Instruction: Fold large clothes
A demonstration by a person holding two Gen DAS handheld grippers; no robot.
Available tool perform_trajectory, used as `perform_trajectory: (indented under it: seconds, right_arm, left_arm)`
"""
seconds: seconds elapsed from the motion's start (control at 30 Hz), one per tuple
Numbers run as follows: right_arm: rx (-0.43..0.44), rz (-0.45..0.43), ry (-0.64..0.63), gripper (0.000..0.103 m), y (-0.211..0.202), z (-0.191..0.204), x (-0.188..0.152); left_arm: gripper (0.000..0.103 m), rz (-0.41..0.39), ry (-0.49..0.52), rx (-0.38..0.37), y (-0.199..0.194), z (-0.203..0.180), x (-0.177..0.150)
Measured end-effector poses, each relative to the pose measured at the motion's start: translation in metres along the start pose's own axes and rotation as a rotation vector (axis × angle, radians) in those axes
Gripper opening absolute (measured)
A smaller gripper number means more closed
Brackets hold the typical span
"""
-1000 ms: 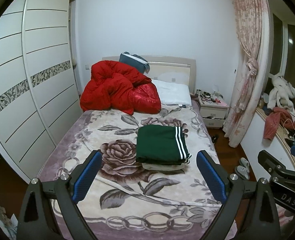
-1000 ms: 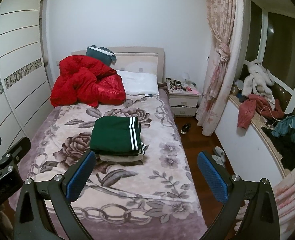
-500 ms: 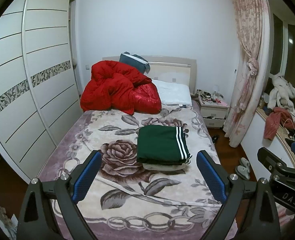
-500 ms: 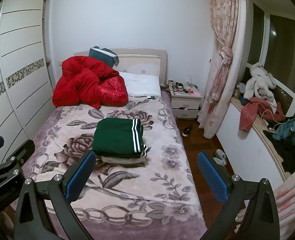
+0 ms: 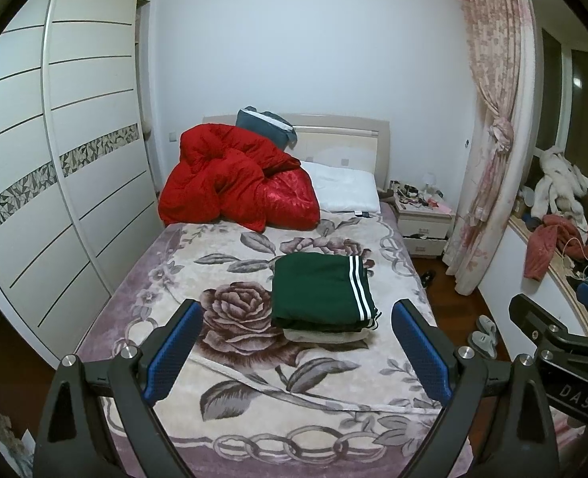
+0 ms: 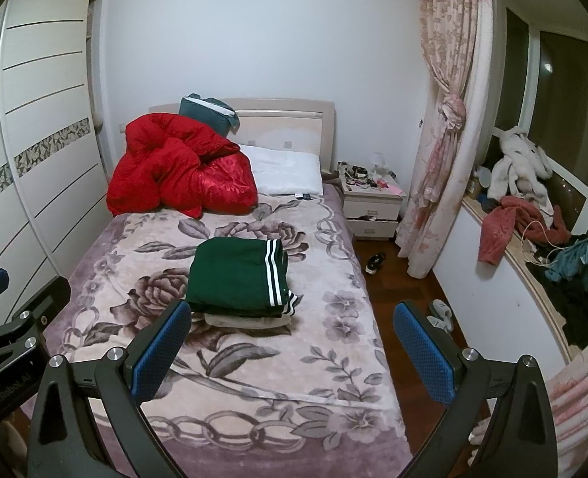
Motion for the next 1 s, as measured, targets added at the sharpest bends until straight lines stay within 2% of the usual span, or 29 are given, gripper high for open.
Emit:
perform_trajectory:
  seconds: [1.0]
  right_arm:
    - [0.004,-0.007,0.002,0.103,-0.002,0.012,0.008]
  left_arm:
    - [0.097,-0.007,-0.002,0.003,0.000,-0.003,0.011]
Point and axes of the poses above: each gripper's, at about its wrist camera, not at the fingertips, and y roughly the way its jaws point, z to its left, x to its top, the point moved 6 cm from there along y, roughly the way its jaws point, and after that the axes turned 1 degree about -z, right-handed, at the moved point
